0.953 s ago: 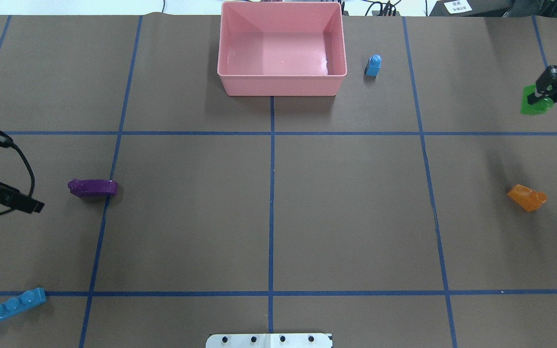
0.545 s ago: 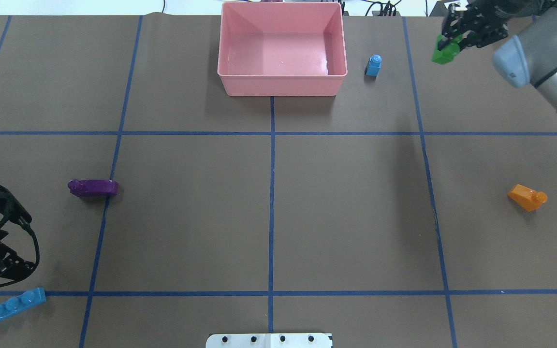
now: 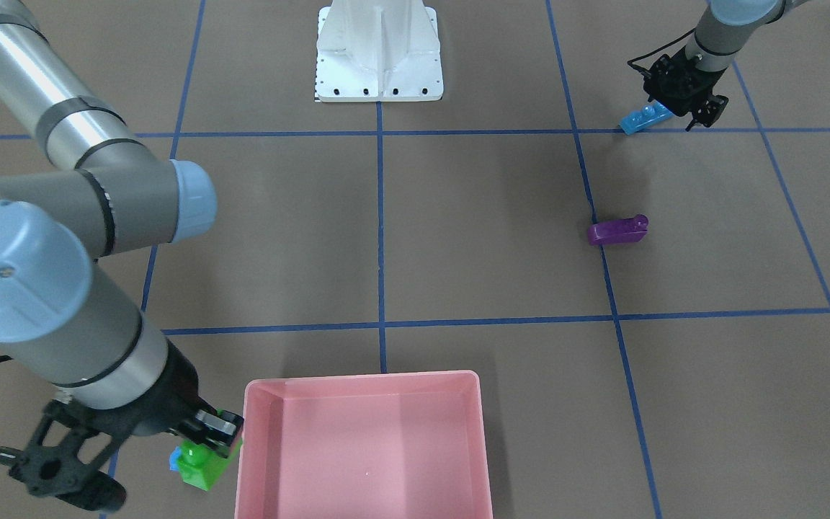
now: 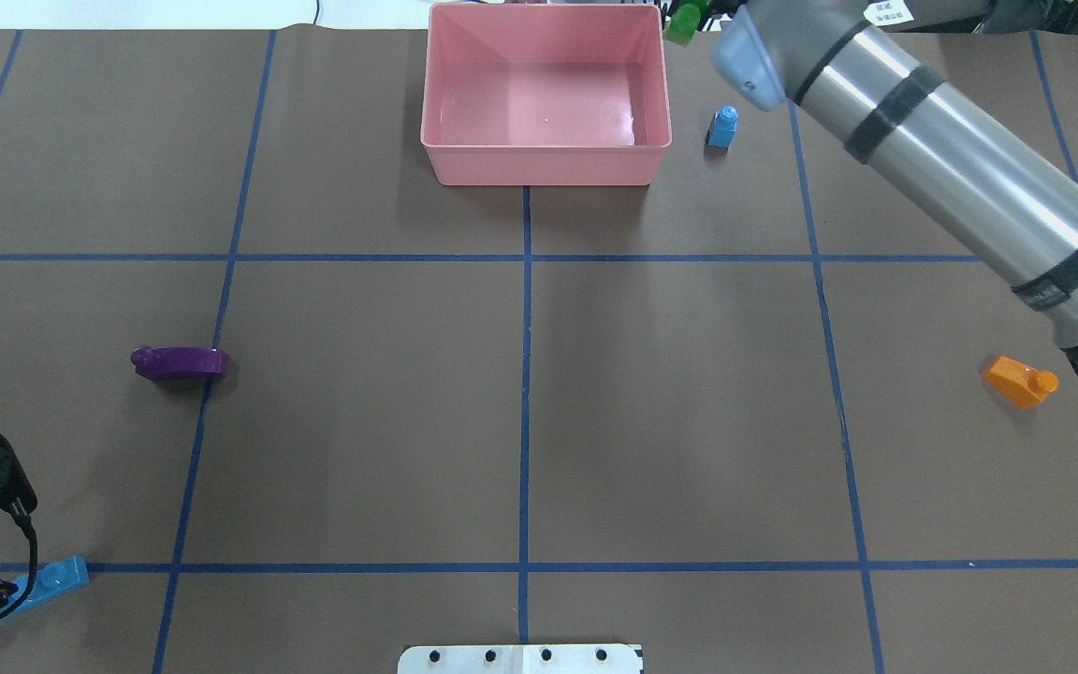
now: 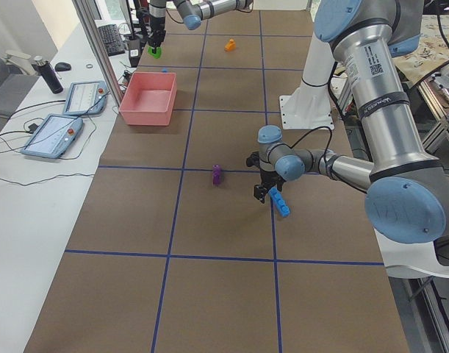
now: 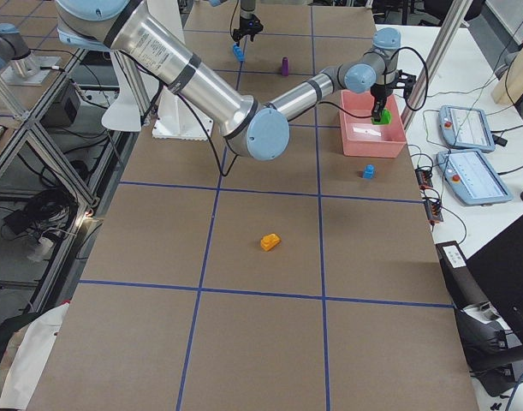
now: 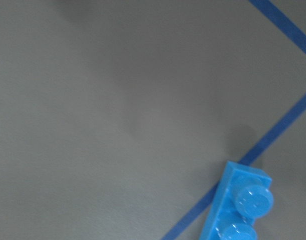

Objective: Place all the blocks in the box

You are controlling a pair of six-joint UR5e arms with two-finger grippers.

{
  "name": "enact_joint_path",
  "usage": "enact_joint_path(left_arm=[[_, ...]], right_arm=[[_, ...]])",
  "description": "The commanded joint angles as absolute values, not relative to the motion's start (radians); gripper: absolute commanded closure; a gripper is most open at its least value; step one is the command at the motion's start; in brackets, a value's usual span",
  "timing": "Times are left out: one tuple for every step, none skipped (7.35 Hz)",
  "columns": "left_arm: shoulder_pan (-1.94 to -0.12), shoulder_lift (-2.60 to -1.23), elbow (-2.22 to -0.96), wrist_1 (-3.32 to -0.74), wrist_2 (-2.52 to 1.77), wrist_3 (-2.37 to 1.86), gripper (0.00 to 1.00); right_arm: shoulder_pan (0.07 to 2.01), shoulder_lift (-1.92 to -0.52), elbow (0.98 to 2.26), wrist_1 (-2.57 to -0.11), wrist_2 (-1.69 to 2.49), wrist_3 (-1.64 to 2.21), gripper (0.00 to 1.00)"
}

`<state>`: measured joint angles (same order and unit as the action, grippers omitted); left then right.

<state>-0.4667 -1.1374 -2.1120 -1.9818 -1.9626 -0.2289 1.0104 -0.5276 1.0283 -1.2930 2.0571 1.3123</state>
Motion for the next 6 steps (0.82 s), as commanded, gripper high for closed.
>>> enact_joint_path(left_arm=[[-0.395,-1.135,-2.106,-1.982,-1.96,-0.224,0.01],[-0.378,-1.137,-2.102,-1.98,-1.956,-0.224,0.01],[-0.361,-1.137,-2.097,-1.98,-1.953,-0.222,0.01],[-0.359,-1.141,-2.092,-1.98,-1.953,-0.221,0.01],[-0.359,-1.143,-2.091,-1.98,-1.951,-0.219,0.01],[-0.357,-1.144,-2.088,-1.98,-1.927,-0.218,0.02]], right_arm=[[0.924,-0.43,0.852,-1.128,1.913,1.5,1.0],[0.91,-0.428,0.847,-1.121,1.905,1.502,1.0],[0.901,-0.425,0.848,-1.12,1.898,1.502,0.82],[0.896,-0.423,0.848,-1.121,1.888,1.5,0.02],[0.894,-0.423,0.853,-1.121,1.884,1.494,0.0],[0.897,-0.426,0.877,-1.121,1.888,1.491,0.0]])
